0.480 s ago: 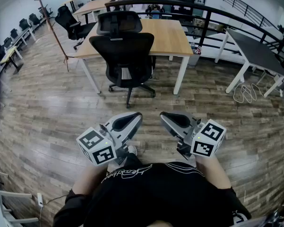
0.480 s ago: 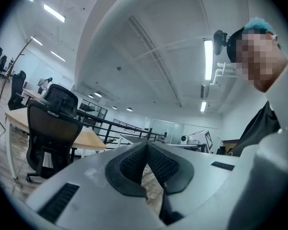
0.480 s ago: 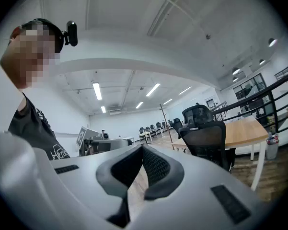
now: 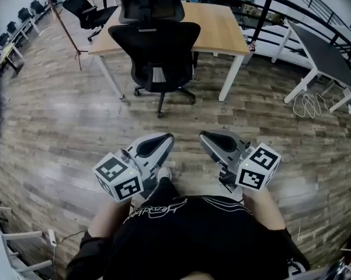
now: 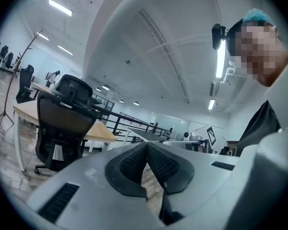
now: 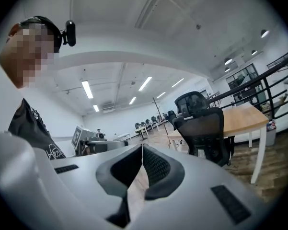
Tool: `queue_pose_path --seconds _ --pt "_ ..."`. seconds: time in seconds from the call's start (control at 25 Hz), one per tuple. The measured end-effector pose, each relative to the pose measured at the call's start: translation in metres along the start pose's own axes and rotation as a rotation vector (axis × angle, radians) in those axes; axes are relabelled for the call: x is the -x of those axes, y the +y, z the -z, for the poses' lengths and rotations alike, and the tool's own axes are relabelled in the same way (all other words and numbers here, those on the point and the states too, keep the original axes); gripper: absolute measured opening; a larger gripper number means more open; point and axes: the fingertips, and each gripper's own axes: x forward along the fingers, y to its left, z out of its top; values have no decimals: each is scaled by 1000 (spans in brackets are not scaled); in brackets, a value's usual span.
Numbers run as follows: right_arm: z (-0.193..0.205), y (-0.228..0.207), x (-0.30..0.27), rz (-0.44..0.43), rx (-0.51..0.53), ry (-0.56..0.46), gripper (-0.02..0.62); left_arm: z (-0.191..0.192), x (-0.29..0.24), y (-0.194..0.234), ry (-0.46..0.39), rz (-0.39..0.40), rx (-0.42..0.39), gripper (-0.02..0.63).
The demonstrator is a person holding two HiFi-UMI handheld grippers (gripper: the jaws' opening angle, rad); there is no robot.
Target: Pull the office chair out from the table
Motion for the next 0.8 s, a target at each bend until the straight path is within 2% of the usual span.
queue_pose_path --seconds 0.4,0.6,0.8 --pt "-4 -89 -117 79 -46 59 41 -17 -17 153 26 -6 71 8" --pt "-27 -120 -179 129 18 78 41 -53 -8 229 6 -36 36 8" --pt "-56 -141 -206 181 61 41 41 -82 -6 276 -7 -51 -9 9"
